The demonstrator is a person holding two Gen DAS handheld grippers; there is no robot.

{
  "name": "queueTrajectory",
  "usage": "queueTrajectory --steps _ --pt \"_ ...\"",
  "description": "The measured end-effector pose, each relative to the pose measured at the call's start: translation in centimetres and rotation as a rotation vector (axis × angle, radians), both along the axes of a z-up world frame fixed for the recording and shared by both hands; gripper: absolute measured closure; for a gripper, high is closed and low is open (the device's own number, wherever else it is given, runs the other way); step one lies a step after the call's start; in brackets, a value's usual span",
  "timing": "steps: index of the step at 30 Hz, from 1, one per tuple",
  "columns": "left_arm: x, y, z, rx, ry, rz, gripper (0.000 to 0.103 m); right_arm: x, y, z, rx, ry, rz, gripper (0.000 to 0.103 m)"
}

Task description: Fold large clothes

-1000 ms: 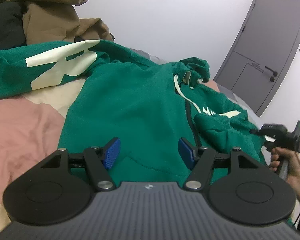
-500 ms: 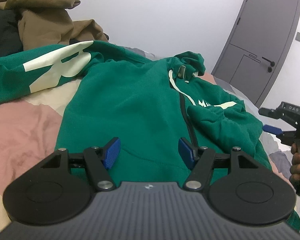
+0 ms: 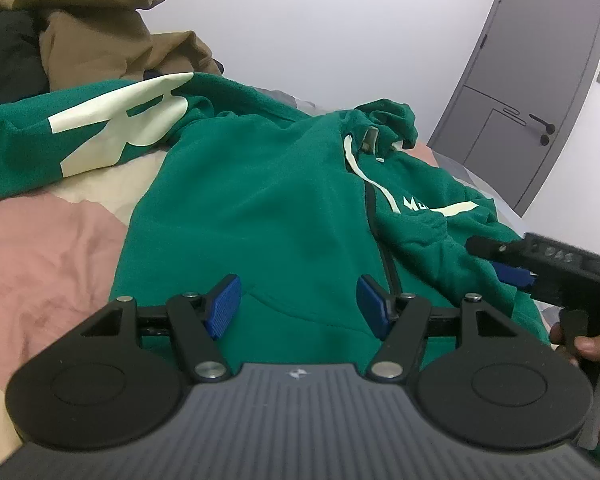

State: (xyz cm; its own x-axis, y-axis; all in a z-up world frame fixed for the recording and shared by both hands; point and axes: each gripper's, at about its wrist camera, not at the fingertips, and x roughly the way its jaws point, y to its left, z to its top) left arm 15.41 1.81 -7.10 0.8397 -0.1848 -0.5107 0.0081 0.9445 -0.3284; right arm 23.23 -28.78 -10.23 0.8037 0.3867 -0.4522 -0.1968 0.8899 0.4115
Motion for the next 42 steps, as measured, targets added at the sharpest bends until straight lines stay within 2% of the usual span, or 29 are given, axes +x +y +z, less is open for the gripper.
queueTrajectory --steps 3,9,14,19,28,32,35,38,40,42 --pt "0.0 0.2 0.0 -0.007 0.002 0.01 0.034 -0.8 0.5 0.6 0.026 -0.026 0.046 0.033" --pt "0.0 0.5 0.1 -0.013 0.004 0.024 0.034 -2.5 3.1 1.2 -0.03 -0.081 0.16 0.033" --pt "0.0 0.4 0.1 -0.01 0.006 0.028 0.034 -3.1 3.8 1.2 0.018 -0.066 0.228 0.033" --pt "-0.1 0.8 0.1 -0.026 0.01 0.04 0.034 -4.3 5.2 1.1 0.015 -0.063 0.305 0.034" --pt "0.1 1.7 0.1 -0.064 0.019 0.061 0.034 -6.3 6.6 1.5 0.028 -0.047 0.372 0.033" --pt "0.0 1.6 0.1 -0.065 0.021 0.06 0.034 -7.8 6.7 2.7 0.053 -0.074 0.408 0.033" --pt "0.1 1.6 0.1 -0.063 0.021 0.059 0.034 -8.7 6.3 4.2 0.051 -0.142 0.405 0.033" --pt "0.1 1.5 0.1 -0.061 0.02 0.055 0.034 -8.7 5.4 5.0 0.061 -0.183 0.356 0.033" --pt "0.1 1.3 0.1 -0.057 0.022 0.048 0.034 -8.2 4.9 4.9 0.042 -0.181 0.296 0.034" --pt "0.2 1.1 -0.1 -0.047 0.023 0.039 0.034 -7.3 4.7 4.1 -0.002 -0.142 0.238 0.038"
